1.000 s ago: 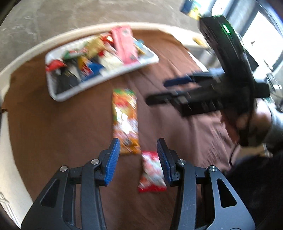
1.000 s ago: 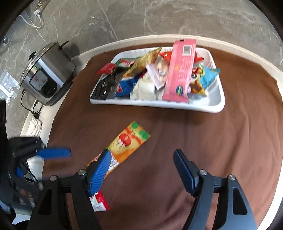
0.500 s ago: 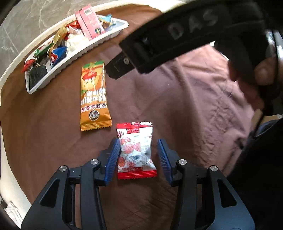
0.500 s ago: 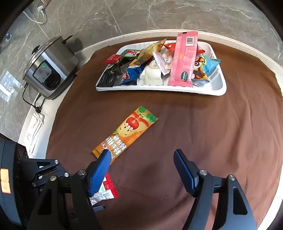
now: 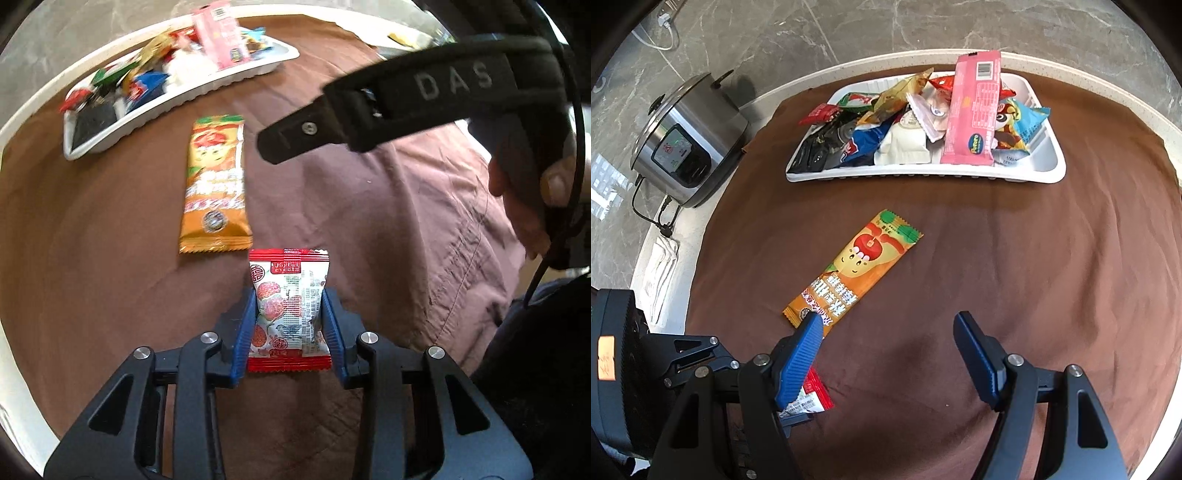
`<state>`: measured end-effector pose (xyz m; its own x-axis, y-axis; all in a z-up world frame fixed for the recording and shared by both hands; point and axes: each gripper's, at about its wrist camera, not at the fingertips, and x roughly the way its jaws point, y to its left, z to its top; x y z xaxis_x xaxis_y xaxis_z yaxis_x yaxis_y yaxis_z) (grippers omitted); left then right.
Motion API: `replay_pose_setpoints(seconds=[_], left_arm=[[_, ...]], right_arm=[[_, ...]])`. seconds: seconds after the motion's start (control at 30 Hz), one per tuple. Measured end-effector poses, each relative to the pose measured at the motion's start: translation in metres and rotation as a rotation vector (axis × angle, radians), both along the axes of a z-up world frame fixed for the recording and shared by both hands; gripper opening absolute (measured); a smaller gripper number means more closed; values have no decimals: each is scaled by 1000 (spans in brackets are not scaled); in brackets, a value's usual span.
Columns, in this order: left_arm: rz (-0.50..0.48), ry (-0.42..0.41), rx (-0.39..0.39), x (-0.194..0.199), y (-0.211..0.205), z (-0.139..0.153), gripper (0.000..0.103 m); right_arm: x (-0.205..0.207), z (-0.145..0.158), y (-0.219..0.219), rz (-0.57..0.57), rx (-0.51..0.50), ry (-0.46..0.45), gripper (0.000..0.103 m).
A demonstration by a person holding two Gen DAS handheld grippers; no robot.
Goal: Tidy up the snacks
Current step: 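Grasp the small white-red packet with the left tool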
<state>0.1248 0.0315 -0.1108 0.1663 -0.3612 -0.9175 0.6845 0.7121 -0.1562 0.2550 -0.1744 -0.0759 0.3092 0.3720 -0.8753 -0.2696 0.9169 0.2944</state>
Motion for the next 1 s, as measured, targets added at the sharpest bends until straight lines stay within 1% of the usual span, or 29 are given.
replay_pose_setpoints(seconds=[0.2,0.33,0.4,0.43,0.5,0.6,0.77,0.83,0.87,0.9,0.93,0.97,1.0], left_arm=[[52,10,-22,7,26,5,33],[67,5,-17,7,29,8,33],[81,5,-21,14,35,7,33],[85,4,-22,14,37,8,33],[99,-1,-29,15,47,11,33],[112,-4,-38,14,51,10,33],[131,-9,-46,16,59,9,33],[137,-8,-51,18,57,8,33],[142,-10,-53,18,58,9,33],[145,-11,-54,18,56,11,33],[147,-9,-56,17,56,11,33],[150,-10,-56,16,49,12,33],[152,-10,-56,19,52,13,33]], right_arm=[[13,-4,17,-3,-3,24,76],[22,-14,34,2,-24,65,76],[26,-21,42,1,-28,90,76],[27,-22,45,3,-36,91,79],[29,-23,55,23,-59,75,81],[33,-24,70,50,-121,51,83],[37,-27,88,102,-214,0,81],[35,-27,93,131,-258,-34,73],[33,-27,94,143,-268,-48,70],[32,-26,95,159,-274,-62,66],[31,-25,95,169,-272,-72,57],[29,-25,94,177,-274,-80,53],[28,-24,93,186,-273,-86,47]])
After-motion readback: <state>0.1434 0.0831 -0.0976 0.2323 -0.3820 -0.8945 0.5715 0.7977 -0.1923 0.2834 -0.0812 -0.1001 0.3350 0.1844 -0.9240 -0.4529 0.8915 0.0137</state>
